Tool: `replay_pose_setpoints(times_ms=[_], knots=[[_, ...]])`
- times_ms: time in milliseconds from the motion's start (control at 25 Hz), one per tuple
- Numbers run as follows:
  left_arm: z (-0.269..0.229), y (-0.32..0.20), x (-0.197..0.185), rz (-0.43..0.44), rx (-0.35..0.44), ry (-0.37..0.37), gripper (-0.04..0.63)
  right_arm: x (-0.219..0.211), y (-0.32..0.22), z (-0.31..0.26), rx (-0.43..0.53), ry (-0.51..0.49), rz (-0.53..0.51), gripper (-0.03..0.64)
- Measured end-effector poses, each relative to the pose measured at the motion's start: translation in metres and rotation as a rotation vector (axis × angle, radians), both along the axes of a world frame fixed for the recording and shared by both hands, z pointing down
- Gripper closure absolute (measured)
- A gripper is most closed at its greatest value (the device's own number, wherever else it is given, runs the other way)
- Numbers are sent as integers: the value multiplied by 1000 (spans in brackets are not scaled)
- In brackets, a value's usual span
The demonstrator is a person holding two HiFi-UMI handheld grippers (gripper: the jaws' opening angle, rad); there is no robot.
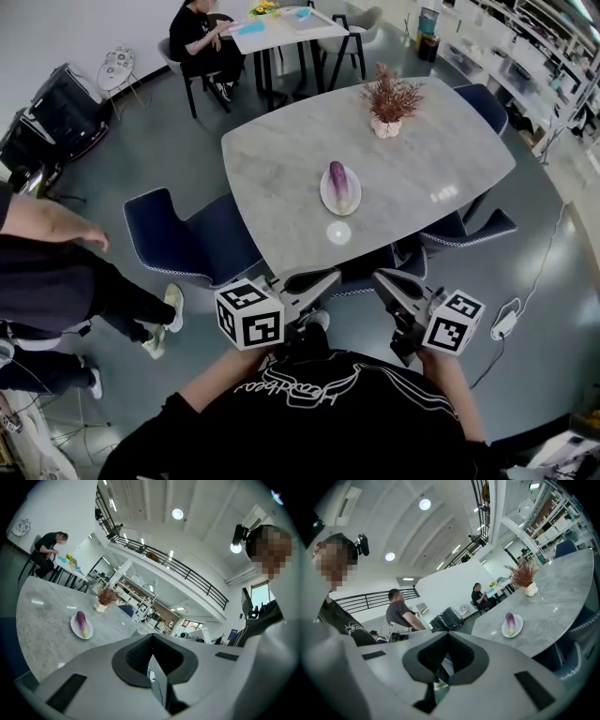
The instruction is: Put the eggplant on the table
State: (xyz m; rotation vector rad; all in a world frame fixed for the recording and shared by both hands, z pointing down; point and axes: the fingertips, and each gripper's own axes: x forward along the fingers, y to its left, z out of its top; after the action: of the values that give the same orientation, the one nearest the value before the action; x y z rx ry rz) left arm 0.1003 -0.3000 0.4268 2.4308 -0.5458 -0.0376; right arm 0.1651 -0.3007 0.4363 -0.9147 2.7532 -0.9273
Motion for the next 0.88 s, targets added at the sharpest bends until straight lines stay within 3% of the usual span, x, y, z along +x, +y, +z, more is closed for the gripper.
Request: replay_pose_setpoints(times_ms=[440, 680, 880], knots=[[-40, 101, 8, 36, 113, 22, 586, 0, 101, -44, 144, 46, -62, 611], [-51, 138, 10, 47, 234, -37, 586, 7, 134, -47, 195, 115, -61, 611], [-47, 158, 11, 50, 245, -51, 586, 4, 155, -42, 201, 109, -63, 611]])
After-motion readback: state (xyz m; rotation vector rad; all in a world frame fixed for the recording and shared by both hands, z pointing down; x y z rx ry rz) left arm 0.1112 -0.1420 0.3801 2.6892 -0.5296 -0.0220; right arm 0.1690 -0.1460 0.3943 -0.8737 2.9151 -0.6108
